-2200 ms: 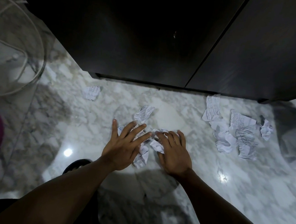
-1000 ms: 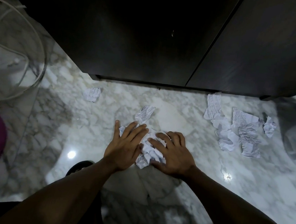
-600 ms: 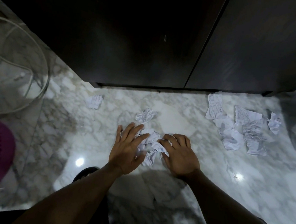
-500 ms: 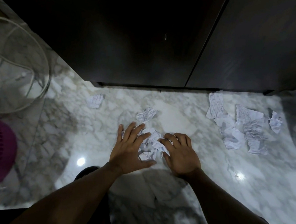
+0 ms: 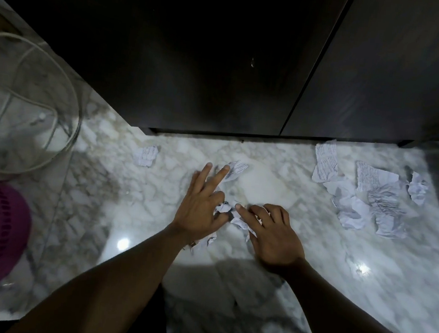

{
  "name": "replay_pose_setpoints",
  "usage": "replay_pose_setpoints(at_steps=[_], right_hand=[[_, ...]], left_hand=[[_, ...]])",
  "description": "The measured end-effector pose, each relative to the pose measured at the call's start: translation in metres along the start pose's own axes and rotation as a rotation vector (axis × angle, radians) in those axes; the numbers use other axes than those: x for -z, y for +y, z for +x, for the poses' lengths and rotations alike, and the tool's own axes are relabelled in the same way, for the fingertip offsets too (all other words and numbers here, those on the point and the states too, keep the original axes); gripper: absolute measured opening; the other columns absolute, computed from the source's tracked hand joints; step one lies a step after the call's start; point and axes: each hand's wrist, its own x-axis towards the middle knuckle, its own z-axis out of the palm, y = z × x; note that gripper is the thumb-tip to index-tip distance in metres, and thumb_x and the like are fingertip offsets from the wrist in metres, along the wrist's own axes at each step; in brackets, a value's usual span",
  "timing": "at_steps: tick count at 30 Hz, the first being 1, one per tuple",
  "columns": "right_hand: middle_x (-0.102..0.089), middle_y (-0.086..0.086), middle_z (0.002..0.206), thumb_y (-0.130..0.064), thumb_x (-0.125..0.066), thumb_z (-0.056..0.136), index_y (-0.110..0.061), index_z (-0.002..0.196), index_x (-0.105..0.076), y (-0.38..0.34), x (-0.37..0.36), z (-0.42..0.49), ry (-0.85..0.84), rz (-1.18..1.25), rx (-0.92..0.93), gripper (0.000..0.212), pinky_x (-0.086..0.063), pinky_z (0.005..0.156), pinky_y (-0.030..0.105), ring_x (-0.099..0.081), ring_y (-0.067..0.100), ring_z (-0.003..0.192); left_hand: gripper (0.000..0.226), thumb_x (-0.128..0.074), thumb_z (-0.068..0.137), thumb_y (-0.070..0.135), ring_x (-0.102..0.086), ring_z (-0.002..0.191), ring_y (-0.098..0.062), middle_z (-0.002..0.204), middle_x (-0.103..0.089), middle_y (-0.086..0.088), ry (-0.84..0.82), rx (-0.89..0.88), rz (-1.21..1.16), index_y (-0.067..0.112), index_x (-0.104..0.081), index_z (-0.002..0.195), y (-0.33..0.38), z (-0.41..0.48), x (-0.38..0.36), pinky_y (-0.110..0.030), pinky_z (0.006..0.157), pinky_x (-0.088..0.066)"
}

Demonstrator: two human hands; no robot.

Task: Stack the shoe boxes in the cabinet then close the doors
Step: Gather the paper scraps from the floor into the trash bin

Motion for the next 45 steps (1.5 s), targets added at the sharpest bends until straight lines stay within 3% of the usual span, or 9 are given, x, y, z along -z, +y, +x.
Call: replay_pose_setpoints(at_steps=[6, 12, 15, 19, 28, 31, 35, 40, 45], right_hand=[[-0.061, 0.004, 0.121, -0.022, -0.052, 0.082, -0.027, 0.132, -0.06, 0.001, -0.003, 0.0, 0.006, 0.019, -0.016, 0.051, -0.042, 0.094, 0.046, -0.048, 0.031, 0.108], [-0.061, 0.002, 0.112, -0.041, -0.058, 0.084, -0.02, 0.113, -0.069, -0.001, 0.001, 0.003, 0.003, 0.076, -0.05, 0.038, -0.044, 0.091, 0.046, -0.051, 0.029, 0.105], [-0.061, 0.002, 0.11, -0.059, -0.041, 0.096, -0.018, 0.11, -0.069, -0.003, 0.004, 0.003, -0.003, 0.076, -0.057, 0.052, -0.042, 0.091, 0.043, -0.051, 0.027, 0.105], [-0.06, 0.002, 0.112, -0.037, -0.042, 0.102, -0.016, 0.107, -0.067, -0.001, 0.002, 0.002, 0.01, 0.012, -0.052, 0.033, -0.042, 0.092, 0.043, -0.053, 0.029, 0.103], [-0.059, 0.002, 0.115, -0.025, -0.05, 0.086, -0.021, 0.132, -0.059, 0.0, 0.005, 0.002, -0.04, 0.022, -0.069, 0.047, -0.037, 0.094, 0.041, -0.05, 0.028, 0.106], [-0.059, 0.002, 0.114, -0.025, -0.048, 0.085, -0.022, 0.13, -0.061, 0.0, 0.007, 0.003, -0.049, 0.041, -0.076, 0.047, -0.036, 0.093, 0.041, -0.049, 0.027, 0.106], [-0.06, 0.003, 0.114, -0.027, -0.048, 0.084, -0.021, 0.128, -0.062, -0.001, 0.011, 0.003, -0.078, 0.056, -0.083, 0.047, -0.035, 0.093, 0.04, -0.05, 0.027, 0.106], [-0.058, 0.001, 0.116, -0.026, -0.048, 0.085, -0.021, 0.13, -0.061, -0.002, 0.014, 0.003, -0.104, 0.075, -0.089, 0.048, -0.036, 0.094, 0.04, -0.051, 0.027, 0.107], [-0.058, 0.0, 0.115, -0.025, -0.048, 0.084, -0.021, 0.13, -0.062, -0.003, 0.014, 0.002, -0.097, 0.093, -0.097, 0.048, -0.037, 0.093, 0.04, -0.051, 0.026, 0.107]], left_hand=[[0.017, -0.059, 0.086, 0.034, -0.028, 0.148, -0.024, 0.149, -0.049, 0.003, -0.041, -0.08, 0.018, 0.018, -0.062, 0.091, -0.013, 0.008, -0.007, -0.052, 0.122, -0.016], [0.058, -0.047, 0.088, 0.022, -0.044, 0.119, -0.027, 0.127, -0.058, -0.003, 0.013, -0.049, 0.018, 0.016, -0.045, 0.146, -0.009, 0.007, -0.005, -0.051, 0.117, -0.027], [0.059, -0.043, 0.088, 0.023, -0.043, 0.111, -0.029, 0.116, -0.058, -0.003, -0.001, -0.03, 0.059, 0.017, -0.046, 0.147, -0.007, 0.011, -0.002, -0.048, 0.113, -0.031], [0.05, -0.047, 0.089, 0.032, -0.045, 0.106, -0.028, 0.108, -0.057, -0.004, -0.009, 0.007, 0.092, 0.022, -0.06, 0.136, -0.005, 0.015, -0.003, -0.047, 0.105, -0.04], [0.045, -0.046, 0.096, 0.049, -0.042, 0.115, -0.022, 0.154, -0.042, 0.004, -0.027, -0.048, -0.033, 0.022, -0.063, 0.128, -0.009, 0.005, 0.009, -0.039, 0.106, -0.039], [0.072, -0.042, 0.086, 0.076, -0.038, 0.125, -0.019, 0.156, -0.037, 0.01, -0.155, -0.03, -0.031, 0.024, -0.058, 0.134, -0.012, -0.009, 0.024, -0.041, 0.106, -0.039], [0.116, -0.037, 0.061, 0.101, -0.01, 0.152, -0.022, 0.165, -0.017, 0.008, -0.31, 0.007, 0.111, 0.026, -0.039, 0.149, -0.005, -0.042, 0.018, -0.049, 0.124, -0.009], [0.081, -0.052, 0.081, 0.081, -0.029, 0.147, -0.026, 0.153, -0.042, 0.007, -0.061, 0.012, 0.066, 0.022, -0.057, 0.135, -0.004, -0.062, -0.004, -0.053, 0.121, -0.017], [0.042, -0.056, 0.092, 0.057, -0.05, 0.115, -0.022, 0.117, -0.061, 0.005, 0.156, 0.14, 0.036, 0.021, -0.058, 0.116, -0.014, -0.051, -0.006, -0.044, 0.108, -0.037]])
